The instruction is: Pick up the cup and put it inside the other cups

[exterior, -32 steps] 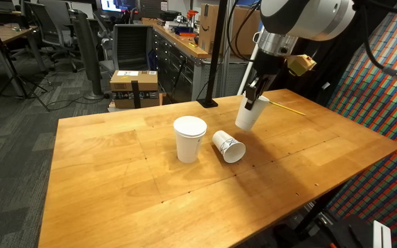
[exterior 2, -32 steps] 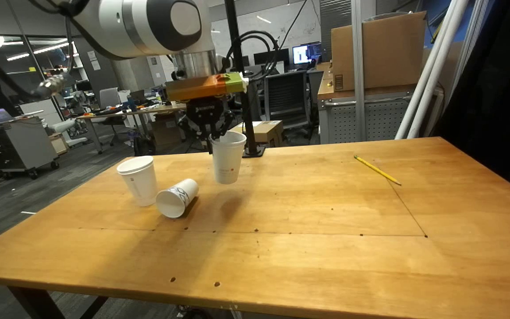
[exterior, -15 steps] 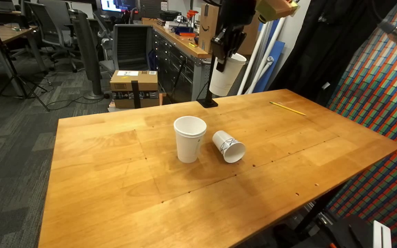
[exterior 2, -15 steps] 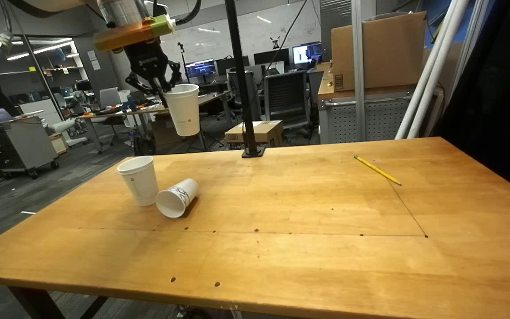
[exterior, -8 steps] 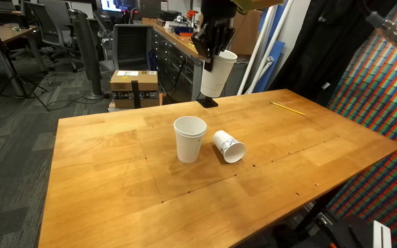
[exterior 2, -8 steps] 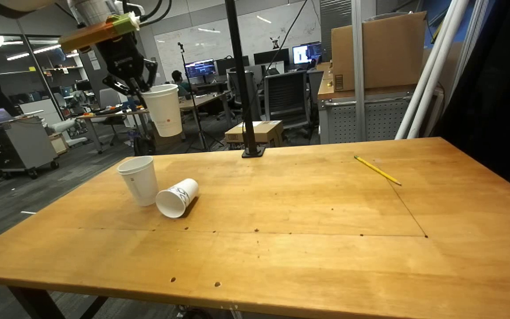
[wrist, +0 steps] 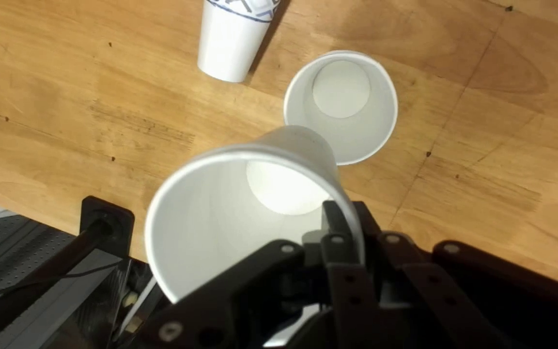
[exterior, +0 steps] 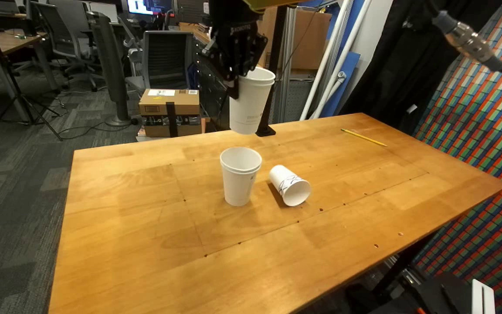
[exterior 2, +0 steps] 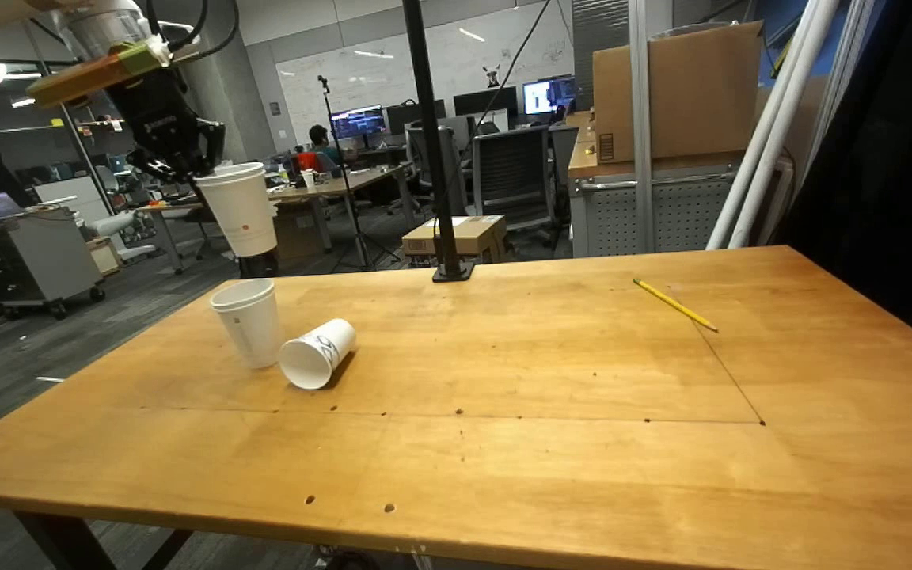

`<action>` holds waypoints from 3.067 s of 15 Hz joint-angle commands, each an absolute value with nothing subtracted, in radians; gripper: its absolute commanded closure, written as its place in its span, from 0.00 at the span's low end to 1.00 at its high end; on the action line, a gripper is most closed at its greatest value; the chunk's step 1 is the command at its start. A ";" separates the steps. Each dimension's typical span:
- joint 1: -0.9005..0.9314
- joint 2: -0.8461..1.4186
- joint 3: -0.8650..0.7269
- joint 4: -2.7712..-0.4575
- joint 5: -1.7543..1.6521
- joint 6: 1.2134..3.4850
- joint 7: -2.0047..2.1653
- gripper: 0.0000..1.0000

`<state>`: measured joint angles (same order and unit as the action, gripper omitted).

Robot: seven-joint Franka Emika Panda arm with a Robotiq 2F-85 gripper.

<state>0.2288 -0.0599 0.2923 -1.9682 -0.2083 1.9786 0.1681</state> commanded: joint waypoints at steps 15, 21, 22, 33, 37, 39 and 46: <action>0.271 -0.038 0.305 -1.927 -0.187 1.890 0.384 1.00; 0.282 -0.049 0.309 -1.956 -0.158 1.897 0.420 1.00; 0.283 -0.051 0.308 -1.963 -0.152 1.899 0.425 1.00; 0.275 -0.057 0.295 -2.037 -0.111 1.990 0.379 1.00; 0.268 -0.049 0.286 -2.048 -0.118 2.040 0.349 1.00; 0.264 -0.046 0.279 -2.053 -0.114 2.057 0.328 1.00; 0.250 -0.040 0.254 -2.064 -0.106 2.072 0.261 1.00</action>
